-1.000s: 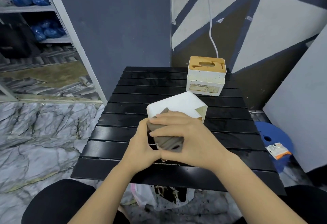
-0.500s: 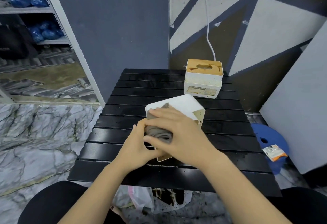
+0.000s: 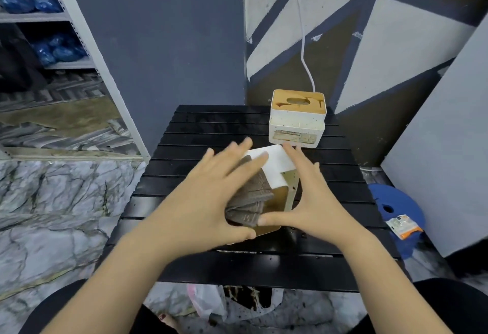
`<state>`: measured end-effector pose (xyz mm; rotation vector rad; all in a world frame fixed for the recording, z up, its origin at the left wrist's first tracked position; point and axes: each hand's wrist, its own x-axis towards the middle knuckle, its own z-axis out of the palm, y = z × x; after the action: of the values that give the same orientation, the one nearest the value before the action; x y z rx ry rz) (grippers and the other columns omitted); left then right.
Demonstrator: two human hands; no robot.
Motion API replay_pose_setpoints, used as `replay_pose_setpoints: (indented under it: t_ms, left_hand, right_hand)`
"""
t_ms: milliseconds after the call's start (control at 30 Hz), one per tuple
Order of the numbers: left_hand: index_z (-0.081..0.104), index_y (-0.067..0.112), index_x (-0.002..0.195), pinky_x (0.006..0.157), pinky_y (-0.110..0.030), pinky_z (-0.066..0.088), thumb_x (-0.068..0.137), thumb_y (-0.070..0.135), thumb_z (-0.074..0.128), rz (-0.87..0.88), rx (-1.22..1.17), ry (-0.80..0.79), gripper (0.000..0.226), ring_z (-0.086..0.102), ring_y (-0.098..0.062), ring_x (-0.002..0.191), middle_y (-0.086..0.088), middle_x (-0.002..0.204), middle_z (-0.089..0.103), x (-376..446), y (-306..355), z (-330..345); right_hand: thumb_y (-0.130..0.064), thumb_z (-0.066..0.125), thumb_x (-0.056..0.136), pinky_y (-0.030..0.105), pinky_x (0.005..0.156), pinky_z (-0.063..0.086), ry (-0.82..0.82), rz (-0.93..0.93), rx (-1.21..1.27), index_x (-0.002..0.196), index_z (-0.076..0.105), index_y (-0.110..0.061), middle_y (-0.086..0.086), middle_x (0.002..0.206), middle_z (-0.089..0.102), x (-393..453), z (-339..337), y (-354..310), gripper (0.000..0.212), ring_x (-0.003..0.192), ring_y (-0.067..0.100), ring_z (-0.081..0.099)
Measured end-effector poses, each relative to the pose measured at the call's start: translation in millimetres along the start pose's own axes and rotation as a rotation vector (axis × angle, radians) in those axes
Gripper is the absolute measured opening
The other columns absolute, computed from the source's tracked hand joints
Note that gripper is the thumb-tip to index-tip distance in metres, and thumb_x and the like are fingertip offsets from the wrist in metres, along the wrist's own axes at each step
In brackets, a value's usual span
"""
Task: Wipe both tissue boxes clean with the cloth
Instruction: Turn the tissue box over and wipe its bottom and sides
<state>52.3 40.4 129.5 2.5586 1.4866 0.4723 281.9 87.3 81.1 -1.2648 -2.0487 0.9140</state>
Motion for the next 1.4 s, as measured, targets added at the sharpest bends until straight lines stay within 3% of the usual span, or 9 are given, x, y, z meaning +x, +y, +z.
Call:
replay_pose_setpoints:
  t_ms: [167, 300, 400, 467, 567, 733, 933, 1133, 1400]
  left_hand:
    - [0.032, 0.039, 0.148, 0.125, -0.034, 0.021, 0.09, 0.037, 0.063, 0.001, -0.013, 0.1, 0.065, 0.032, -0.012, 0.148, 0.014, 0.162, 0.034, -5.6, -0.8, 20.4]
    - [0.067, 0.025, 0.122, 0.103, -0.035, 0.05, 0.097, 0.017, 0.066, 0.011, -0.361, 0.227, 0.026, 0.064, -0.018, 0.115, 0.006, 0.121, 0.068, -3.9, 8.0, -3.1]
    - [0.073, 0.012, 0.109, 0.087, -0.045, 0.061, 0.091, 0.012, 0.072, -0.262, -0.883, 0.335, 0.018, 0.072, -0.028, 0.104, -0.01, 0.106, 0.076, 14.6, 7.0, -26.7]
    - [0.073, 0.013, 0.107, 0.083, -0.033, 0.061, 0.082, 0.02, 0.078, -0.412, -1.024, 0.266, 0.026, 0.072, -0.02, 0.098, -0.007, 0.104, 0.077, 30.5, -3.8, -36.9]
    - [0.064, 0.019, 0.116, 0.086, -0.03, 0.053, 0.073, 0.036, 0.084, -0.523, -0.748, 0.159, 0.05, 0.069, -0.013, 0.097, 0.001, 0.105, 0.074, 49.6, -14.6, -34.5]
    - [0.056, 0.016, 0.133, 0.104, -0.039, 0.046, 0.099, 0.04, 0.059, -0.359, -0.08, 0.489, 0.042, 0.056, -0.02, 0.12, -0.001, 0.13, 0.06, 36.3, 18.3, -9.9]
    - [0.021, 0.009, 0.16, 0.127, -0.043, 0.017, 0.082, 0.089, 0.006, -0.491, 0.283, 0.096, 0.113, 0.019, -0.029, 0.155, -0.014, 0.166, 0.023, 26.3, 40.2, 42.6]
    - [0.045, 0.019, 0.152, 0.124, -0.046, 0.025, 0.094, 0.07, 0.039, -0.281, 0.148, 0.267, 0.078, 0.032, -0.026, 0.15, -0.012, 0.158, 0.042, 40.6, 45.5, 64.4]
    - [0.066, 0.019, 0.135, 0.116, -0.039, 0.041, 0.098, 0.048, 0.057, -0.06, 0.094, 0.463, 0.048, 0.051, -0.02, 0.139, -0.005, 0.145, 0.059, -14.4, 29.0, 65.9]
  right_hand:
    - [-0.061, 0.099, 0.039, 0.026, 0.118, 0.025, -0.06, 0.153, 0.396, 0.16, 0.002, -0.048, -0.023, 0.168, 0.015, 3.8, 5.3, 42.6, 0.155, 0.153, -0.001, 0.019]
    - [-0.04, 0.103, 0.047, 0.043, 0.115, 0.045, -0.082, 0.121, 0.497, 0.157, 0.024, -0.043, -0.02, 0.155, 0.043, 17.8, 12.5, 51.3, 0.135, 0.144, 0.008, 0.043]
    - [-0.035, 0.102, 0.046, 0.044, 0.107, 0.053, -0.051, 0.1, 0.477, 0.148, 0.035, -0.046, -0.018, 0.146, 0.051, 23.1, 13.2, 50.1, 0.123, 0.135, 0.006, 0.052]
    - [-0.041, 0.104, 0.042, 0.043, 0.108, 0.052, -0.041, 0.099, 0.456, 0.148, 0.034, -0.046, -0.017, 0.148, 0.047, 23.3, 15.2, 50.1, 0.127, 0.135, 0.005, 0.051]
    - [-0.05, 0.105, 0.037, 0.045, 0.109, 0.051, -0.017, 0.105, 0.432, 0.147, 0.029, -0.046, -0.012, 0.152, 0.04, 19.7, 23.0, 51.7, 0.133, 0.138, 0.008, 0.047]
    - [-0.039, 0.106, 0.042, 0.038, 0.103, 0.055, 0.04, 0.094, 0.456, 0.142, 0.029, -0.042, -0.013, 0.147, 0.042, 12.7, 30.1, 50.7, 0.126, 0.134, 0.005, 0.051]
    - [-0.018, 0.097, 0.05, 0.022, 0.082, 0.057, 0.073, 0.062, 0.48, 0.136, 0.03, -0.037, -0.032, 0.122, 0.055, 7.5, 38.0, 45.1, 0.11, 0.112, -0.003, 0.063]
    - [-0.003, 0.091, 0.071, 0.009, 0.084, 0.05, 0.105, 0.033, 0.457, 0.134, 0.025, -0.036, -0.032, 0.132, 0.051, 7.3, 39.1, 37.7, 0.097, 0.111, -0.015, 0.059]
    - [-0.023, 0.1, 0.048, 0.015, 0.085, 0.054, 0.097, 0.046, 0.479, 0.138, 0.032, -0.032, -0.018, 0.132, 0.054, 4.3, 38.8, 38.6, 0.113, 0.114, -0.007, 0.061]
